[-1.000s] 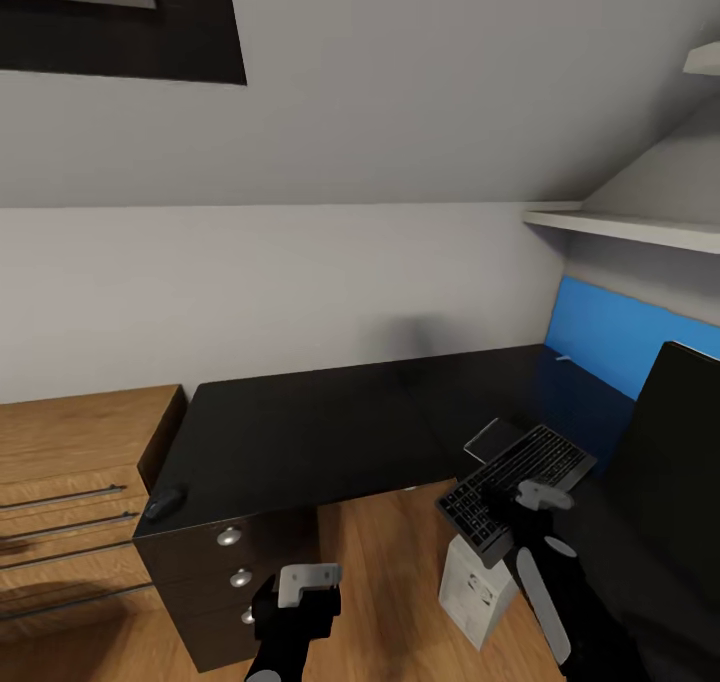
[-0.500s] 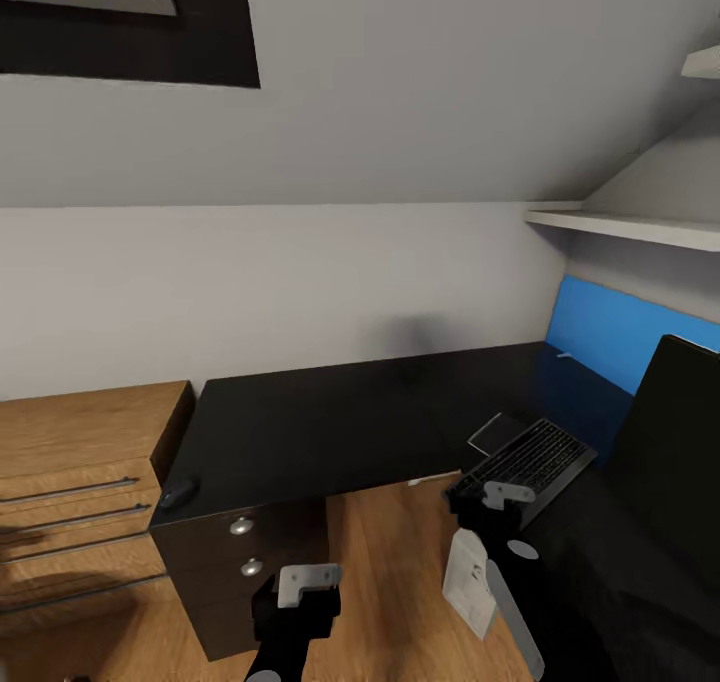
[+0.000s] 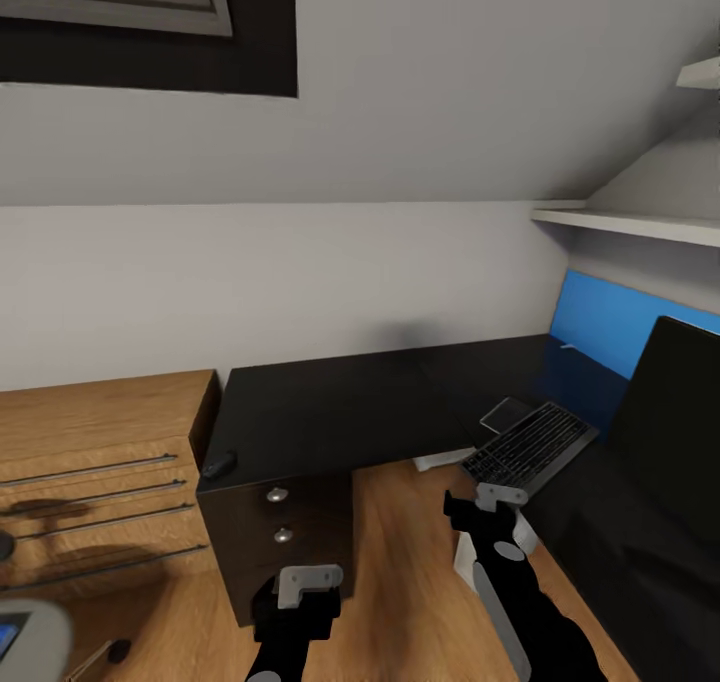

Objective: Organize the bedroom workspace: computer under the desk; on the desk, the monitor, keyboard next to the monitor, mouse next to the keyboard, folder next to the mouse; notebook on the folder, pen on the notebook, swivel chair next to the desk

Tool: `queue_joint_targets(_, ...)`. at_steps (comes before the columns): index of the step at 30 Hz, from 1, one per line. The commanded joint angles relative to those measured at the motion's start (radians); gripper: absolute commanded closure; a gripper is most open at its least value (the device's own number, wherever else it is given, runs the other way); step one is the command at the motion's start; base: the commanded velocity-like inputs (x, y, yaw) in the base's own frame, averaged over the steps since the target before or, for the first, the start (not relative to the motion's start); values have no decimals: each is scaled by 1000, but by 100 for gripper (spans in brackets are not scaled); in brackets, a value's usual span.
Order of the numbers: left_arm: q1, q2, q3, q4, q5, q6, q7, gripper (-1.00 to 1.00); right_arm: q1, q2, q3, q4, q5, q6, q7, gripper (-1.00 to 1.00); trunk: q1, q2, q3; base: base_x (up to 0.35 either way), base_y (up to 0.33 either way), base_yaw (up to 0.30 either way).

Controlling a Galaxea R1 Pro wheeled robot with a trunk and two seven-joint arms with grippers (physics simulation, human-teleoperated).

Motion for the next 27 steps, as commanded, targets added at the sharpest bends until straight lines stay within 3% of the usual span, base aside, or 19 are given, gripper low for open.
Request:
queue_joint_targets(1,0,0,-1,-1,9,2,7,-100,-1,1,2,-2,-8,4,-8,-100,0,-1,-1,-143,76,0)
queue_joint_targets(8,0,0,-2,-1,8,2,7,-100,-1,5,0,0,-9,2,-7,-100,0,-1,-1,-63,189,-93)
queue_joint_targets(22,0,0,-2,-1,8,3,7,-100,-1,6,0,1,-11,-31,-8,-100,0,-1,-1,-94,310,-261)
queue_joint_targets(27,0,0,-2,-1,9,4,7,-100,-1,6,0,2,-11,-33,-8,-100,0,-1,-1,-23,149,-270)
